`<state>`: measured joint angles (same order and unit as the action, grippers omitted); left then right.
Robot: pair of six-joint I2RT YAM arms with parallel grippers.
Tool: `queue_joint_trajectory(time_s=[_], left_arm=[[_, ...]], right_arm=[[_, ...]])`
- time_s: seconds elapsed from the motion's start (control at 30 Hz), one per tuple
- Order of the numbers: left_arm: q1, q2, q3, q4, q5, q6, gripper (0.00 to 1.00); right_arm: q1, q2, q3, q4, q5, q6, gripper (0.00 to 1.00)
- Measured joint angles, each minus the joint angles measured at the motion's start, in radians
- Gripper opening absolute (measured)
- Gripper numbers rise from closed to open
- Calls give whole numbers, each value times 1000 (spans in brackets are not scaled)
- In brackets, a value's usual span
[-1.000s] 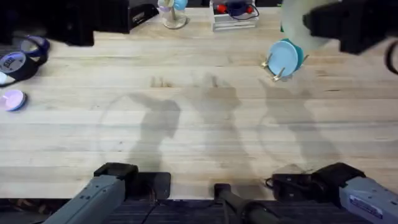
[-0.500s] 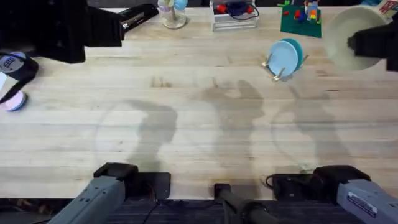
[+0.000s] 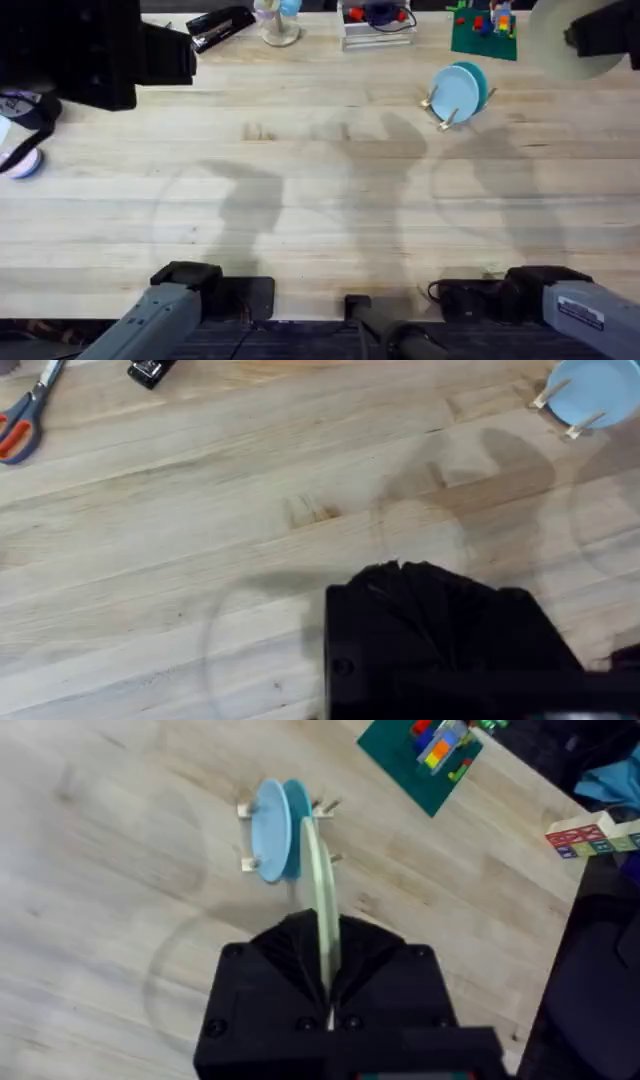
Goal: Pick up the plates from the table one by one and place each into a slot on the dish rack.
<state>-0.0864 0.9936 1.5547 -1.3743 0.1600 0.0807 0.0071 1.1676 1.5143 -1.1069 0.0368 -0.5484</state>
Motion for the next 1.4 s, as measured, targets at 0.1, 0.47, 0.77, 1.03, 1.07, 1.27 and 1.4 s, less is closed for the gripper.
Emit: queue_joint_trajectory(time_s=[0.1,0.47,0.77,1.03,1.07,1.27,1.4], left_arm=[[0,0,0,0,0,2,41],[0,0,0,-3,-49,10,994],[0,0,0,-3,-52,10,994],[0,0,0,-29,-53,10,995],[0,0,0,-29,-53,10,993],[0,0,0,-30,-53,10,995],[0,0,0,-30,-53,10,993]], right_arm=[[-2,12,2,-6,0,-17,35],[-5,13,8,-7,0,-36,34],[-5,13,8,3,0,-36,33],[-6,13,8,3,0,-42,33],[-6,13,8,3,0,-43,33],[-13,13,8,3,0,-44,33],[-14,13,8,3,1,-45,33]])
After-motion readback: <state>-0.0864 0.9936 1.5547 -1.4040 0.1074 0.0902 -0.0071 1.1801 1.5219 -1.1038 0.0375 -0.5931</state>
